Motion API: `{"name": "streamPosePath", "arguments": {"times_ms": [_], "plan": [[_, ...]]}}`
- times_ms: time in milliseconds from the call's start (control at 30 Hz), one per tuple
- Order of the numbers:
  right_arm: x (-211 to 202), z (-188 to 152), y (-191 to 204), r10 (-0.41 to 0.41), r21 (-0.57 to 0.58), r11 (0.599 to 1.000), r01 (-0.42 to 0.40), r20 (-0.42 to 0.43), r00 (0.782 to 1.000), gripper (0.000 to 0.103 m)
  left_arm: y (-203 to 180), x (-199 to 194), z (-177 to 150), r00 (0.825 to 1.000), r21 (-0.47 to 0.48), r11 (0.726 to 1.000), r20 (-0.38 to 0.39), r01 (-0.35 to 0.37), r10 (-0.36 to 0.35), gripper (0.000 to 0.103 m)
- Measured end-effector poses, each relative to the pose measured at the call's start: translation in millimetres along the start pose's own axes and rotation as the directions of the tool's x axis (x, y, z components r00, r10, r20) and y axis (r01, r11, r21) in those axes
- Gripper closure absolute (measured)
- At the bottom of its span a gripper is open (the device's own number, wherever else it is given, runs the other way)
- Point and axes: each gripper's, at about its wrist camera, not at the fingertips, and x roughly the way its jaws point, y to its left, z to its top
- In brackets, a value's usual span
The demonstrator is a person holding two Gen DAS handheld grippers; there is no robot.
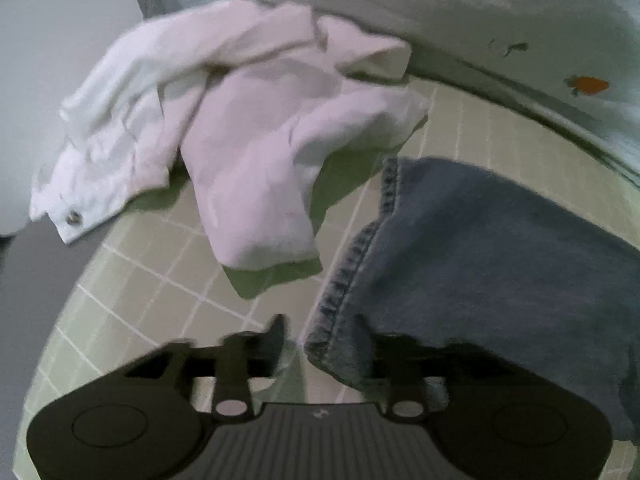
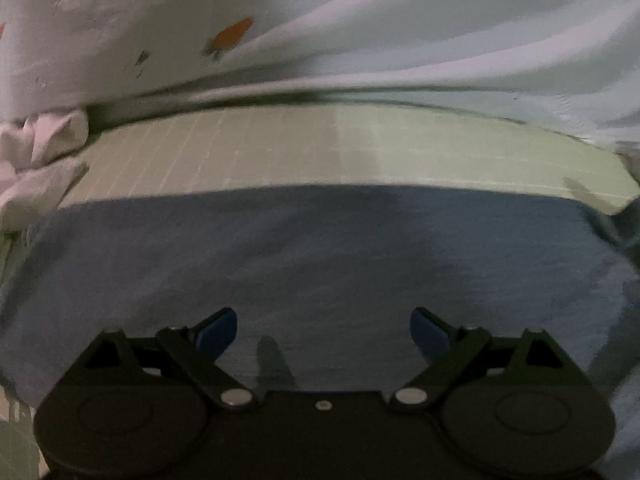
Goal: Fold clothes
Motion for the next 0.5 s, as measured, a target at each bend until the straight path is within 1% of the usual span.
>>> {"name": "streamPosePath", "arguments": {"times_ms": [33,100,267,333,433,500], "plan": [[-5,-1,-9,-0.007,0.015,1.0,0.007,0.01,1.0,0.008,-3,-8,-1,1.0,0.005,1.0,0.016,0.008,-0.008,0.04],[-15,-6,-32,-0.026,0.059,0.998,0.025,0.023,0.999,0.008,-10,-23,-3,0.999,0.013,1.0,0.043,0.019,-0.02,0.035],[-49,-20,-104,-0.116,0.18,0.978,0.101,0.071,0.991,0.004,-42,-57,-18,0.996,0.038,0.998,0.074,0.053,-0.056,0.027],[-63,-23,-137,-0.149,0.229,0.965,0.125,0.091,0.985,0.003,-60,-68,-27,0.994,0.055,0.996,0.076,0.07,-0.075,0.022],[-81,-24,-188,-0.192,0.305,0.941,0.147,0.124,0.974,0.003,-94,-82,-40,0.991,0.094,0.991,0.083,0.097,-0.105,0.016],[-90,-23,-223,-0.215,0.361,0.92,0.152,0.141,0.967,0.003,-118,-91,-48,0.989,0.122,0.987,0.085,0.106,-0.117,0.015]]}}
